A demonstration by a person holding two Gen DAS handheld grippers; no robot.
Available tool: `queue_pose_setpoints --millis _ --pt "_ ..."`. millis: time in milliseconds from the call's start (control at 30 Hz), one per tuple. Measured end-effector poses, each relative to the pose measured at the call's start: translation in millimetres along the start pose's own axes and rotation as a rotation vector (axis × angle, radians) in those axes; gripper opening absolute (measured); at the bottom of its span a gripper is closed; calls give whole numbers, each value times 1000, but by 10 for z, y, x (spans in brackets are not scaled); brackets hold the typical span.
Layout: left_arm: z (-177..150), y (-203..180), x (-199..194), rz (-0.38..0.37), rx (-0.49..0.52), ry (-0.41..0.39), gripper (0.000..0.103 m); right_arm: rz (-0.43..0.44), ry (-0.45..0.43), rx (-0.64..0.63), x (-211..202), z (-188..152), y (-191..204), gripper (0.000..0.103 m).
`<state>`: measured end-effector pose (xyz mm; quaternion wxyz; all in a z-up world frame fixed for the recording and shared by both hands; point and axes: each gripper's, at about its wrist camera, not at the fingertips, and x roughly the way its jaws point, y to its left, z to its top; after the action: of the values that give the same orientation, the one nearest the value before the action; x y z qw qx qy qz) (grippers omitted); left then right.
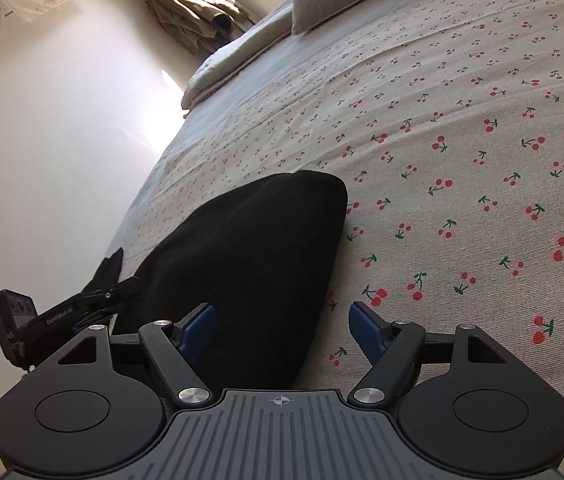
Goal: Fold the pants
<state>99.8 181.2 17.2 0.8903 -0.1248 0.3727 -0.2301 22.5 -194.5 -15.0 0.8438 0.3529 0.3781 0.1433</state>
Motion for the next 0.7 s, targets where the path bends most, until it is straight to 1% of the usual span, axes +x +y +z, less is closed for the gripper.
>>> queue_pose_setpoints --millis 67,133,200,267,333,400,433,500,533,567,600,633,667,700 --pt "-40 44 34 -20 -9 21 88 10 20 12 36 -18 -17 77" --pt "-86 103 110 -47 -35 67 88 23 49 33 100 -43 -37 77" --pt "-148 179 184 -94 -72 106 88 46 77 60 179 -68 -64 78" --pt "-208 275 209 -148 -120 104 88 65 81 90 245 -90 -85 78" --pt "-236 344 198 -182 -143 99 88 82 78 104 304 -99 -87 77" --pt "-263 388 177 -210 -151 94 85 96 71 102 356 -96 -69 74" --pt "-284 401 174 -222 -153 88 84 102 65 97 388 -93 -56 69" --pt "-331 439 165 -249 -169 75 79 103 50 87 456 -98 -42 63" --pt "-347 455 163 -261 -185 71 77 101 40 77 485 -104 -33 57" --pt "-364 463 162 -273 -201 67 75 99 27 65 509 -111 -21 51" --pt "-378 468 159 -285 -215 62 71 99 15 57 519 -119 -10 48" --pt "-388 465 160 -295 -227 58 69 100 4 49 514 -126 8 44" --pt "-393 448 157 -306 -235 52 64 102 -7 41 490 -128 22 38" --pt "-399 433 154 -320 -242 45 55 107 -20 36 458 -120 40 34"
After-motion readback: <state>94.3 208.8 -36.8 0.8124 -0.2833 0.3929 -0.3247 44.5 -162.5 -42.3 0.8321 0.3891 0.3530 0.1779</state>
